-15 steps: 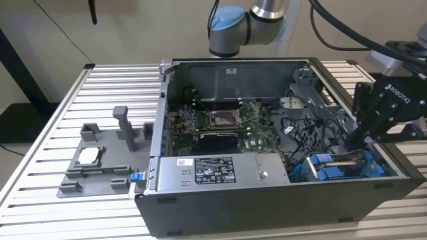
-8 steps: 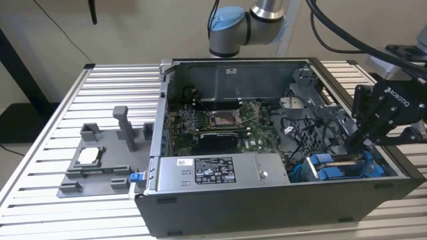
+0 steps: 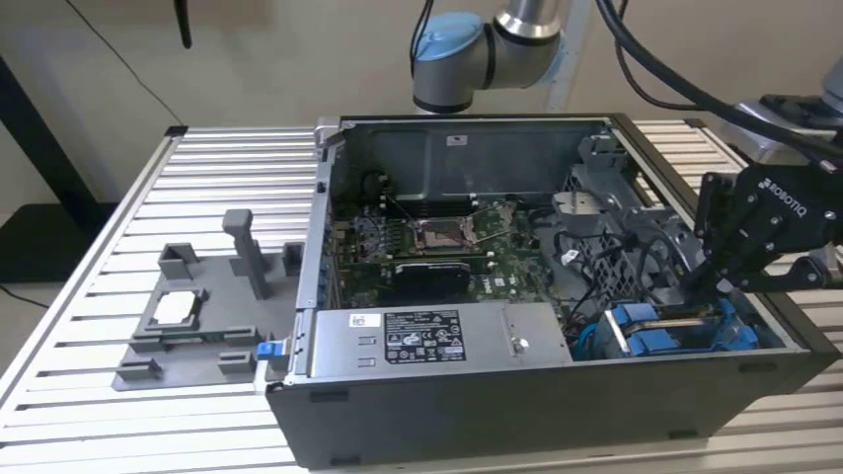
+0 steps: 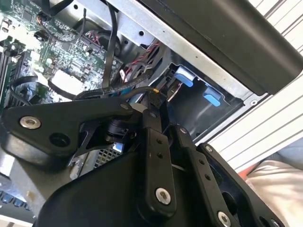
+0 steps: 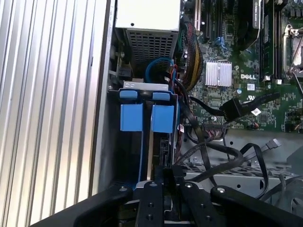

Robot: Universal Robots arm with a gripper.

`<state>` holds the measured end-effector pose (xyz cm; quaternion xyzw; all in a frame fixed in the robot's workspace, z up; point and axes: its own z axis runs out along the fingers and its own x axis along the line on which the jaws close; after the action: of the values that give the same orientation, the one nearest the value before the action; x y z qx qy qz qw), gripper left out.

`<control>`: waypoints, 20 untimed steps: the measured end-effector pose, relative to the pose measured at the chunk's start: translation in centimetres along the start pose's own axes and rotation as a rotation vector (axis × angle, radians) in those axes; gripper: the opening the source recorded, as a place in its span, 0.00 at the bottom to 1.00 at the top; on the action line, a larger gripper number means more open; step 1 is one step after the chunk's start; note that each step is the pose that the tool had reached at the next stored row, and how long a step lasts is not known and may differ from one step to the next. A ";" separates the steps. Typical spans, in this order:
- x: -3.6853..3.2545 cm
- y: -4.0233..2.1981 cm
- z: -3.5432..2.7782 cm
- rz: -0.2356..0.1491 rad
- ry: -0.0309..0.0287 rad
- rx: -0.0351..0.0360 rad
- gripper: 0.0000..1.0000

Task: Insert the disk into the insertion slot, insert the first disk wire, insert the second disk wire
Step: 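Insert the first disk wire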

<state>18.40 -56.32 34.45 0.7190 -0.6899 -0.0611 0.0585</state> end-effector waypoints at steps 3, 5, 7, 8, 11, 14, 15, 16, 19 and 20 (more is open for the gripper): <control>0.01 -0.07 0.07 0.007 -0.0014 0.0001 0.19; 0.01 -0.12 0.11 0.012 -0.0020 0.0000 0.19; 0.02 -0.18 0.16 0.017 -0.0029 -0.0001 0.19; 0.02 -0.20 0.18 0.019 -0.0033 -0.0001 0.19; 0.02 -0.27 0.28 0.028 -0.0049 -0.0003 0.19; 0.02 -0.32 0.38 0.038 -0.0064 -0.0003 0.19; 0.02 -0.33 0.42 0.041 -0.0070 -0.0002 0.19; 0.02 -0.35 0.46 0.044 -0.0078 -0.0003 0.19; 0.02 -0.38 0.57 0.053 -0.0089 -0.0004 0.19; 0.02 -0.40 0.63 0.055 -0.0095 -0.0004 0.19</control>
<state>18.70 -56.32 33.77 0.6995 -0.7096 -0.0630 0.0571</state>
